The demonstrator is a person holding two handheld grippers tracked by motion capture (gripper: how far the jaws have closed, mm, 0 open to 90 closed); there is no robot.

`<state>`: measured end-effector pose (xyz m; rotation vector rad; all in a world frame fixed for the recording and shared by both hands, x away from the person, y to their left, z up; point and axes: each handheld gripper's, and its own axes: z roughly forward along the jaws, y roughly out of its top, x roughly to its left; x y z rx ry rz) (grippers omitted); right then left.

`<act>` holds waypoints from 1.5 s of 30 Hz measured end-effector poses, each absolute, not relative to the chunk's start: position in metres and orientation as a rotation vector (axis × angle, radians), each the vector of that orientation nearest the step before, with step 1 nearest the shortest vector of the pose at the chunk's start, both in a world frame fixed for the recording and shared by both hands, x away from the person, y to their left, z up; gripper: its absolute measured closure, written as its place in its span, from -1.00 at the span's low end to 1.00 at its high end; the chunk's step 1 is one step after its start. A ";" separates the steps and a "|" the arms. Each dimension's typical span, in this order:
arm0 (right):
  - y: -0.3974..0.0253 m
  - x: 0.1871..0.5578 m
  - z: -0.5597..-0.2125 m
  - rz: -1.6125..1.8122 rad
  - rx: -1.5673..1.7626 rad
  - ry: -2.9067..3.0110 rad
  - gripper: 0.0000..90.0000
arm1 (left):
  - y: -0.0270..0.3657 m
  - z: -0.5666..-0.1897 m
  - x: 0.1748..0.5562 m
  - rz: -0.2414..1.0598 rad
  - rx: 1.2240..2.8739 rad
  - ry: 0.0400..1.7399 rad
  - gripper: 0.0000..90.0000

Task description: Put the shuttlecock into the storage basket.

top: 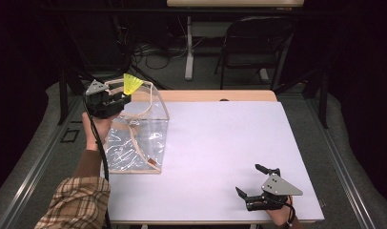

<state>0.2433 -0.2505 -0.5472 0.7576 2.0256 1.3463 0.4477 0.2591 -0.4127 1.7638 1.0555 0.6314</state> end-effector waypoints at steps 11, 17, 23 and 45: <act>-0.251 0.243 -0.547 1.346 0.757 2.024 -0.99 | 0.261 -0.415 0.447 0.627 1.775 1.063 0.41; -0.251 0.243 -0.547 1.345 0.757 2.026 -0.99 | 0.262 -0.417 0.448 0.621 1.779 1.070 0.41; -0.250 0.243 -0.547 1.345 0.757 2.025 -0.99 | 0.262 -0.420 0.449 0.607 1.794 1.079 0.41; -0.250 0.243 -0.547 1.345 0.758 2.026 -0.99 | 0.255 -0.425 0.454 0.564 1.865 1.074 0.41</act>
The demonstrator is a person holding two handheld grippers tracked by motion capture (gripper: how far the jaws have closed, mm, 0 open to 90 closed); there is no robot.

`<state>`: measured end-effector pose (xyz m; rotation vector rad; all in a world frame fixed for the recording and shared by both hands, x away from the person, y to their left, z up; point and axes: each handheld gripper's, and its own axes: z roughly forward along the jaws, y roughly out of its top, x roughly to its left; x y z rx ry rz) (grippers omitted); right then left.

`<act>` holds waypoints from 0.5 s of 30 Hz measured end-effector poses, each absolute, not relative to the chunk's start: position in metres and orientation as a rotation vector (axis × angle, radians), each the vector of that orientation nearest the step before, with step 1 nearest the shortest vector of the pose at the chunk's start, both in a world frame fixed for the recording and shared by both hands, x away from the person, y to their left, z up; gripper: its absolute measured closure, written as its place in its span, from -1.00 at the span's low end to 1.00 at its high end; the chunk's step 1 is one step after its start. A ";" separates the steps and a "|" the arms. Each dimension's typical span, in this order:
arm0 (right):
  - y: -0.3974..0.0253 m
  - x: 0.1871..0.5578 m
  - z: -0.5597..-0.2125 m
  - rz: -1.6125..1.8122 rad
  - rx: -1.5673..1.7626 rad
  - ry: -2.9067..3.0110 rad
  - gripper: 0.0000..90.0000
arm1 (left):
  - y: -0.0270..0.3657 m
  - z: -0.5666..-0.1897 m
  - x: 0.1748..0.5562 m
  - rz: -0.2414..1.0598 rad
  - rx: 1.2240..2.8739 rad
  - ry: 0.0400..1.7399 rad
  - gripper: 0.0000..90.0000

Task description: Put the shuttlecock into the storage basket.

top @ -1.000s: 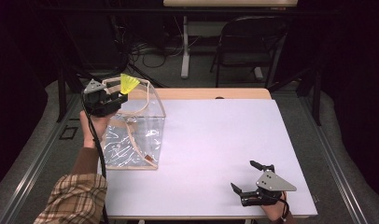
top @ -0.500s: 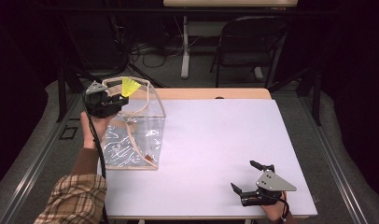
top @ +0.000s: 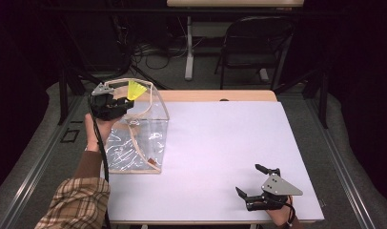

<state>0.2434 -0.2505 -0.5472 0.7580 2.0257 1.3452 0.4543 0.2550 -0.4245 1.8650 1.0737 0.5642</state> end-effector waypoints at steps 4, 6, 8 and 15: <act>-0.250 0.243 -0.547 1.343 0.757 2.028 -0.99 | 0.254 -0.425 0.455 0.559 1.878 1.072 0.41; -0.250 0.243 -0.547 1.344 0.757 2.027 -0.99 | 0.253 -0.426 0.456 0.556 1.887 1.074 0.41; -0.250 0.244 -0.547 1.344 0.756 2.028 -0.99 | 0.252 -0.427 0.457 0.551 1.901 1.070 0.41; -0.250 0.244 -0.547 1.345 0.757 2.027 -0.99 | 0.249 -0.429 0.460 0.540 1.928 1.068 0.41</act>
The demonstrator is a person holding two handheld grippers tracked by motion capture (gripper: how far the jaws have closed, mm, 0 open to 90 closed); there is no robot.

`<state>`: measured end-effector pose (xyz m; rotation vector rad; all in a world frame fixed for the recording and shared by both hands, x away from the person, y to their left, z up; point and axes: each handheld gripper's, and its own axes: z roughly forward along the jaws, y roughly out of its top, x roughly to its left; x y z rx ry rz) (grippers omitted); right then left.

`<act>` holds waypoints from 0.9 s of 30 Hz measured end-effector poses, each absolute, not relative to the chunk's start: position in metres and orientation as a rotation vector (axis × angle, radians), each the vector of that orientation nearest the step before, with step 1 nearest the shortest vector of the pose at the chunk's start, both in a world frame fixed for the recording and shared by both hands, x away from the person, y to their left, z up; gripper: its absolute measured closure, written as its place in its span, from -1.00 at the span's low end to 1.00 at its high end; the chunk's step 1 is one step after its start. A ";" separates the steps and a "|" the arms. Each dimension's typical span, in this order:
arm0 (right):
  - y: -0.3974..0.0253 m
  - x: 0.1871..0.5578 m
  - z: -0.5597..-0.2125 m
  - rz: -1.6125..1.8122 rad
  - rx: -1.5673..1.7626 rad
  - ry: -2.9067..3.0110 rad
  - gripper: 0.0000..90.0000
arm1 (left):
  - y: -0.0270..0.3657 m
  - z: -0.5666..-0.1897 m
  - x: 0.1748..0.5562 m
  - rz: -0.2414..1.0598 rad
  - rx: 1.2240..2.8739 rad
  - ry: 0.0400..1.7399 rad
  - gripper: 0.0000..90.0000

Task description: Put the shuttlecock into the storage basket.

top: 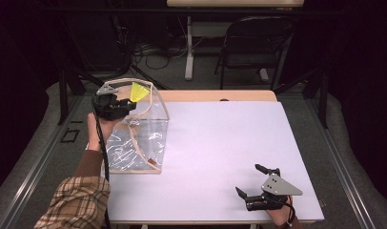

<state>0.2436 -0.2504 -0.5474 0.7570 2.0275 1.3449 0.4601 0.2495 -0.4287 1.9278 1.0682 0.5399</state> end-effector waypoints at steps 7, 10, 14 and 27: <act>-0.251 0.244 -0.547 1.345 0.757 2.027 -0.99 | 0.247 -0.430 0.463 0.530 1.951 1.065 0.41; -0.251 0.244 -0.547 1.345 0.756 2.027 -0.99 | 0.247 -0.431 0.463 0.528 1.956 1.063 0.41; -0.251 0.243 -0.547 1.343 0.757 2.028 -0.99 | 0.247 -0.431 0.464 0.517 1.967 1.058 0.41; -0.251 0.243 -0.547 1.342 0.756 2.028 -0.99 | 0.243 -0.431 0.465 0.485 2.009 1.018 0.30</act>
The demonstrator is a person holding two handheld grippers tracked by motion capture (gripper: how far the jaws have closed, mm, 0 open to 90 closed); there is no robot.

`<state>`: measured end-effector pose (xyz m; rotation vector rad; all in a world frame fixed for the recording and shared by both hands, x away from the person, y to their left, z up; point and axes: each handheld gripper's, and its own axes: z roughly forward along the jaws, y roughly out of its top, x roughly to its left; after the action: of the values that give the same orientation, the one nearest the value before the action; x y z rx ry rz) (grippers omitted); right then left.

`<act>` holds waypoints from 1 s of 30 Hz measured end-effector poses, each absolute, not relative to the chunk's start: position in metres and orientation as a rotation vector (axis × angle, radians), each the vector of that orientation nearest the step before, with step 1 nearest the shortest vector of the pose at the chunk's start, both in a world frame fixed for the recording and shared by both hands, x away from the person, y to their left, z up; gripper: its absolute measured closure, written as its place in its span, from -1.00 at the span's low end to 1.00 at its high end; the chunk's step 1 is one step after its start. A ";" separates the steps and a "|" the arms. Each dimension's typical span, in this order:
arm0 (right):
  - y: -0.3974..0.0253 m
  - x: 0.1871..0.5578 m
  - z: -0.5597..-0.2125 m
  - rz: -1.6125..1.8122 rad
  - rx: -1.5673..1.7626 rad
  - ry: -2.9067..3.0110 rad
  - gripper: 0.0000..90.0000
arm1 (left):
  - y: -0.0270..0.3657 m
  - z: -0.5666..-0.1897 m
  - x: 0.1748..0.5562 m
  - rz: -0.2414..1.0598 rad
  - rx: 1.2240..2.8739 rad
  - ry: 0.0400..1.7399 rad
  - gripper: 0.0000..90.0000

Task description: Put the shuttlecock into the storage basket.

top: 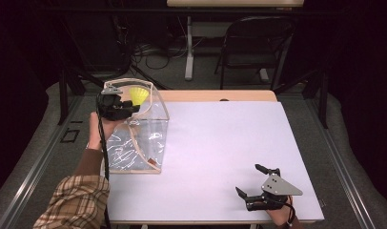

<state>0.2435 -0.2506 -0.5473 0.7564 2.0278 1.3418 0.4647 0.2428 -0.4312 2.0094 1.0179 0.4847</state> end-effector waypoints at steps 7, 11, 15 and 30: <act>-0.251 0.243 -0.547 1.342 0.757 2.026 -0.99 | 0.243 -0.430 0.464 0.474 2.018 0.994 0.12; -0.251 0.243 -0.547 1.342 0.756 2.028 -0.99 | 0.244 -0.427 0.462 0.490 2.012 0.983 -0.03; -0.250 0.243 -0.547 1.341 0.756 2.028 -0.99 | 0.246 -0.424 0.460 0.520 1.997 0.989 -0.28; -0.251 0.243 -0.548 1.344 0.758 2.026 -0.99 | 0.264 -0.412 0.446 0.583 1.950 1.017 -0.79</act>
<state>0.2435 -0.2508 -0.5475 0.7580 2.0260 1.3444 0.4463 0.2639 -0.4120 1.9498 1.0169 0.5826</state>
